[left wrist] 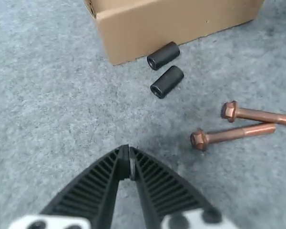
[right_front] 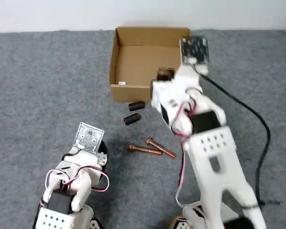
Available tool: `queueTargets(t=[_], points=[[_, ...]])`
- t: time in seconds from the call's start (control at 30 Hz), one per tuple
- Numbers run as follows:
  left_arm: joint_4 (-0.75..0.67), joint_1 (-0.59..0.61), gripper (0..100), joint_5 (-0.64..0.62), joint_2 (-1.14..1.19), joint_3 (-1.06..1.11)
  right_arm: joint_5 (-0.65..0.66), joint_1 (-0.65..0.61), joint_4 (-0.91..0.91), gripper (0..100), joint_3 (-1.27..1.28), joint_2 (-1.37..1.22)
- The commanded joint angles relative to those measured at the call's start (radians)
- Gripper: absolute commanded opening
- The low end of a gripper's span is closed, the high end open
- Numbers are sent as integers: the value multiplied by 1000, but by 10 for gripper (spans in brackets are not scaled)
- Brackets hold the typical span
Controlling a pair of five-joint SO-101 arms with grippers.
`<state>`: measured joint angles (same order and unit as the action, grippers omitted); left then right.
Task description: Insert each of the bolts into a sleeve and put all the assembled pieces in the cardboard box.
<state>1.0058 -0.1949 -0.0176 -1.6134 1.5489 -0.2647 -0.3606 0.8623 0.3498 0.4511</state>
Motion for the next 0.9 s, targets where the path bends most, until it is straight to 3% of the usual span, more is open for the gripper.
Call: queueTargets(t=[0.0,0.17,0.4,0.53,0.87], points=[[-89,6,6,-35,-9,30,-5,31,-99,8,-167,-125],[-189,58,6,-215,-9,107,-5,85,-196,8,-315,-331],[-210,127,6,-301,-3,142,-5,114,-214,8,-519,-605],[-213,129,6,-310,-3,142,3,111,-214,8,-595,-748],[-218,130,6,-310,-3,142,170,110,-205,11,-677,-989]])
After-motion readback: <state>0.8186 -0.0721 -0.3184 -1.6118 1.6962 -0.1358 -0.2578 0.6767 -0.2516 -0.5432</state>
